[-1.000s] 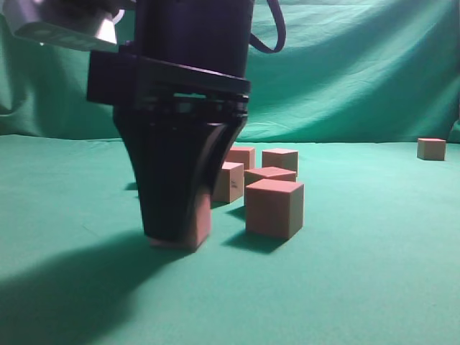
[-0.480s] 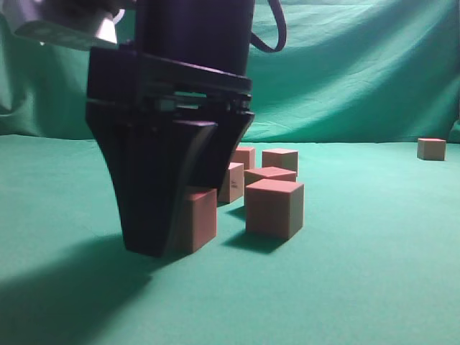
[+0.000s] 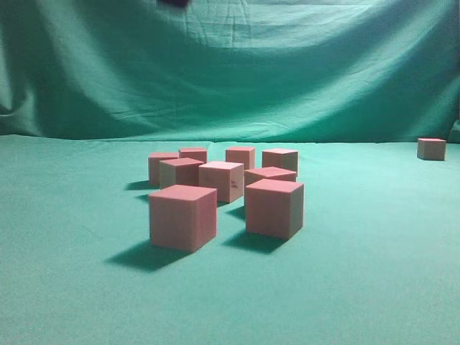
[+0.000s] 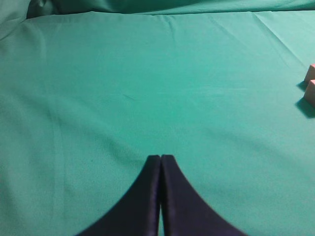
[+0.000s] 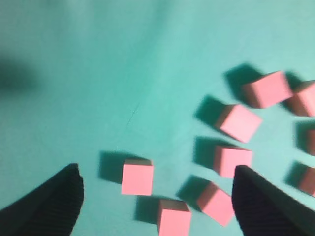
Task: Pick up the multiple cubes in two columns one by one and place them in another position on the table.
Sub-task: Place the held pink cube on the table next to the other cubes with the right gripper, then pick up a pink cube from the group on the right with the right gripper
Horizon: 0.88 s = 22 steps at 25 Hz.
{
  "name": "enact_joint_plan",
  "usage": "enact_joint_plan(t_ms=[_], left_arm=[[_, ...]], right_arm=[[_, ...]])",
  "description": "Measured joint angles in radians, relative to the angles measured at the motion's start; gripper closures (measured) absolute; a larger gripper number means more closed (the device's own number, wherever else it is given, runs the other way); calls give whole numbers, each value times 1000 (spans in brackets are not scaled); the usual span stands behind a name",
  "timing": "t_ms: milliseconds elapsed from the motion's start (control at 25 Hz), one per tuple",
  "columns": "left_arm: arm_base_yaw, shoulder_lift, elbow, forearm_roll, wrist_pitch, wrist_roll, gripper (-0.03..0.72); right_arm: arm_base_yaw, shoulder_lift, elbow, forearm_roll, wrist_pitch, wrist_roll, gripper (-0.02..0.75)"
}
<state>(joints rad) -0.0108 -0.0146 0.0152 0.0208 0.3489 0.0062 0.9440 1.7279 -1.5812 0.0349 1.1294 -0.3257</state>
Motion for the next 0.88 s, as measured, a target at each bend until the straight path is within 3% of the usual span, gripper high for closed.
enact_joint_plan(t_ms=[200,360,480,600,880], left_arm=[[0,0,0,0,0,0,688],[0,0,0,0,0,0,688],[0,0,0,0,0,0,688],[0,0,0,0,0,0,688],[0,0,0,0,0,0,688]], right_arm=[[0,-121,-92,-146,82,232,194],[-7,-182,-89,-344,119,380,194],[-55,-208,-51,-401,119,450,194],[-156,-222,-1,-410,119,485,194],[-541,-220,96,-405,55,559,194]])
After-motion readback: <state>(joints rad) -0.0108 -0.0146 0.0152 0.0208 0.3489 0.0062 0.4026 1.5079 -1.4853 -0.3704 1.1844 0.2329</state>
